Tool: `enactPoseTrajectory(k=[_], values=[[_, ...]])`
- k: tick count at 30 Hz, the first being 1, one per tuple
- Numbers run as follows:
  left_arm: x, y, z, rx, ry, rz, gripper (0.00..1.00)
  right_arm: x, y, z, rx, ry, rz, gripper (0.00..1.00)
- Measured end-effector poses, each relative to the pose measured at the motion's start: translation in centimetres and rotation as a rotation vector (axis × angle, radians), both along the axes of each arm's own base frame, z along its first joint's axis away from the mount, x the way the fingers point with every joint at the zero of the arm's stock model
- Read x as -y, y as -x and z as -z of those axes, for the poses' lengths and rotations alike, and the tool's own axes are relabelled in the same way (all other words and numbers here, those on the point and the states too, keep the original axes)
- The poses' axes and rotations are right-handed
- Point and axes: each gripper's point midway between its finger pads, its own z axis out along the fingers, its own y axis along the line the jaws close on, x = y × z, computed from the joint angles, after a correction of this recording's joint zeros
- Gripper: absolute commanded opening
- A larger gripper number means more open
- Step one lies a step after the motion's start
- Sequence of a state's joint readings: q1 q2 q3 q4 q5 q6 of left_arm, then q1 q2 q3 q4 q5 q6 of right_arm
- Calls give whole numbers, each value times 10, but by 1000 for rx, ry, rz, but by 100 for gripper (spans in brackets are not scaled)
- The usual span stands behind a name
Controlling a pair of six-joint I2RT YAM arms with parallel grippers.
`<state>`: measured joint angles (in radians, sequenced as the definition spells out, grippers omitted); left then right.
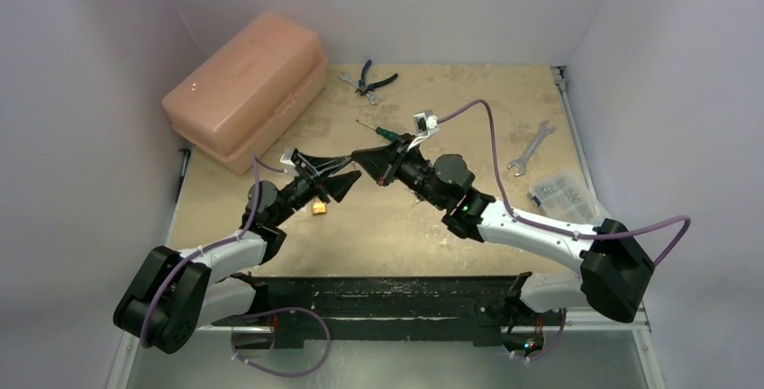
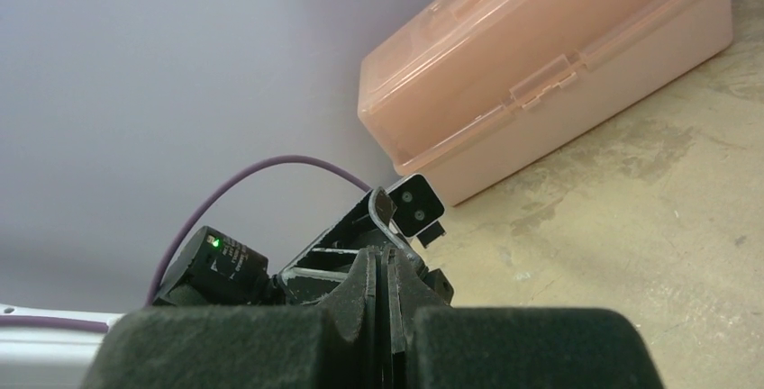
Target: Unlock with the key
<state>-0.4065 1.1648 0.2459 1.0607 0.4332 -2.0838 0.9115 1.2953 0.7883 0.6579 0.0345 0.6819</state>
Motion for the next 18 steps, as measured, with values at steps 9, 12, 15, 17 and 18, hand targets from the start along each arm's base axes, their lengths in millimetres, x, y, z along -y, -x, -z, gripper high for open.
enactPoseTrajectory(k=[9, 12, 15, 17, 18], values=[[-2, 2, 4, -9, -3, -6, 50, -8, -2, 15, -2, -8, -13, 0], [-2, 1, 4, -9, -2, -10, 48, -8, -2, 14, 6, -19, -14, 0], [-2, 1, 4, -8, -1, -11, 43, -8, -1, 15, 8, -23, -14, 0], [-2, 1, 3, -6, 0, -13, 41, -8, -1, 16, 7, -24, -15, 0], [-3, 1, 3, -6, 0, -15, 40, -8, -1, 16, 7, -25, -15, 0]])
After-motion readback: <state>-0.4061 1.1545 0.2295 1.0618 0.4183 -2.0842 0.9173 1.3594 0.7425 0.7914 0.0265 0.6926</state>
